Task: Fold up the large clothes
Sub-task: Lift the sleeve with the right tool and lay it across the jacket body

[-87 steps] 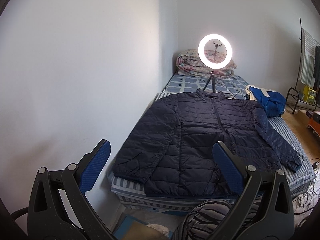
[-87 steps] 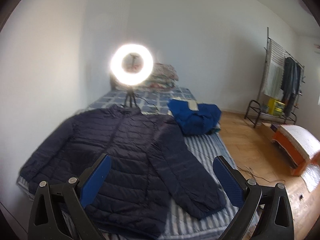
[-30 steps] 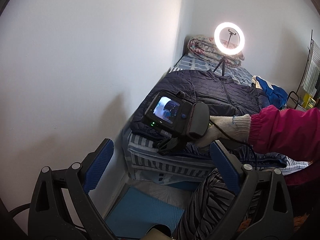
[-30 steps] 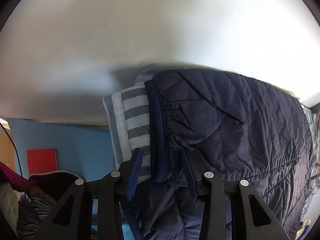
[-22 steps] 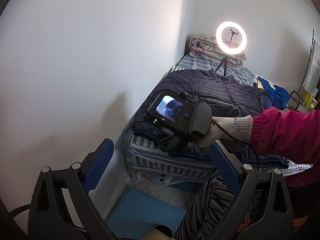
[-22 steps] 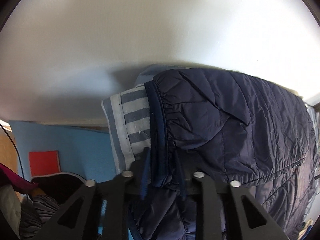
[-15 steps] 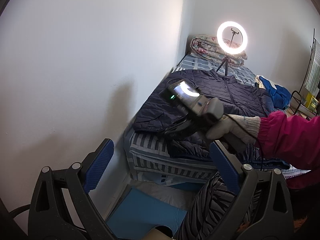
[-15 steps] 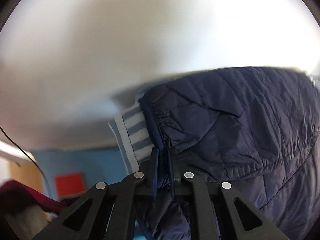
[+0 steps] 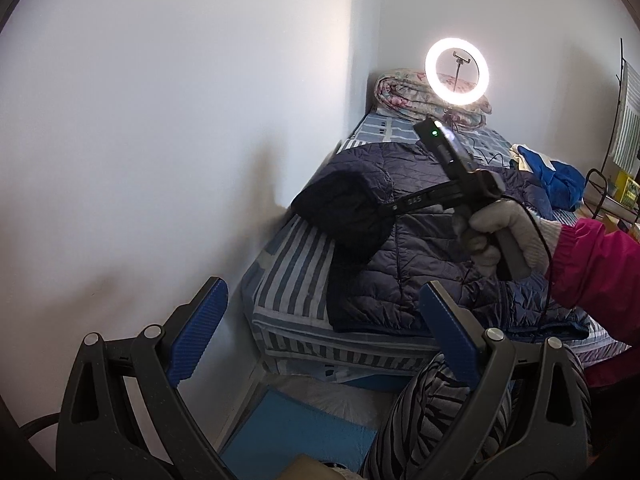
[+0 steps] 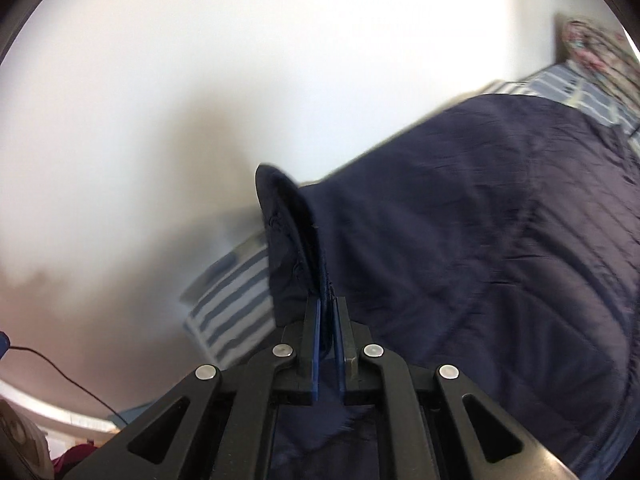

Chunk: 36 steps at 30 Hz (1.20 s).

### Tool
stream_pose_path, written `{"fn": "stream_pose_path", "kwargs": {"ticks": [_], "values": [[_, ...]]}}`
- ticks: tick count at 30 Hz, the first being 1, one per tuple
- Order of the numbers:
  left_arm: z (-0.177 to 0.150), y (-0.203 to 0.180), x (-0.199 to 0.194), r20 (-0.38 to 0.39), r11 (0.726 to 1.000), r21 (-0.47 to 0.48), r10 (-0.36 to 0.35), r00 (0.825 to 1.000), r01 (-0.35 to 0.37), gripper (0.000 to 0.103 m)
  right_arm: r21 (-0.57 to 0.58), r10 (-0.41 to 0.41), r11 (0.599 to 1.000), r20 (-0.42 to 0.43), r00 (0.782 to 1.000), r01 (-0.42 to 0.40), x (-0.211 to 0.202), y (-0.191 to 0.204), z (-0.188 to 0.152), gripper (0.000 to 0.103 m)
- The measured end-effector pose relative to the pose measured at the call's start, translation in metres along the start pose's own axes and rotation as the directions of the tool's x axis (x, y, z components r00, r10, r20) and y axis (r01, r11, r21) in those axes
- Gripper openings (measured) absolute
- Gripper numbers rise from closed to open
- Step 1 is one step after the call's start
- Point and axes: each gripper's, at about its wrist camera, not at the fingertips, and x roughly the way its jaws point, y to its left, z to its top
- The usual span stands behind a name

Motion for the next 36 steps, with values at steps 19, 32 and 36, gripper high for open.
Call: {"fn": "stream_pose_path", "kwargs": {"ticks": [19, 32, 36], "values": [[0.018, -0.045, 0.06, -0.036, 0.998, 0.069, 0.005, 0.999, -0.002, 0.098, 0.317, -0.307, 0.917, 0.176, 0.935, 0.242, -0.108, -0.177, -0.02, 0.003], [0.017, -0.078, 0.102, -0.07, 0.993, 0.116, -0.029, 0.997, 0.037, 0.098, 0.437, -0.541, 0.774, 0.08, 0.837, 0.458, -0.117, -0.295, -0.062, 0.003], [0.019, -0.084, 0.105, -0.076, 0.991, 0.128, -0.032, 0.997, 0.042, 0.098, 0.491, -0.581, 0.725, 0.058, 0.812, 0.483, -0.12, -0.327, -0.071, 0.003]]}}
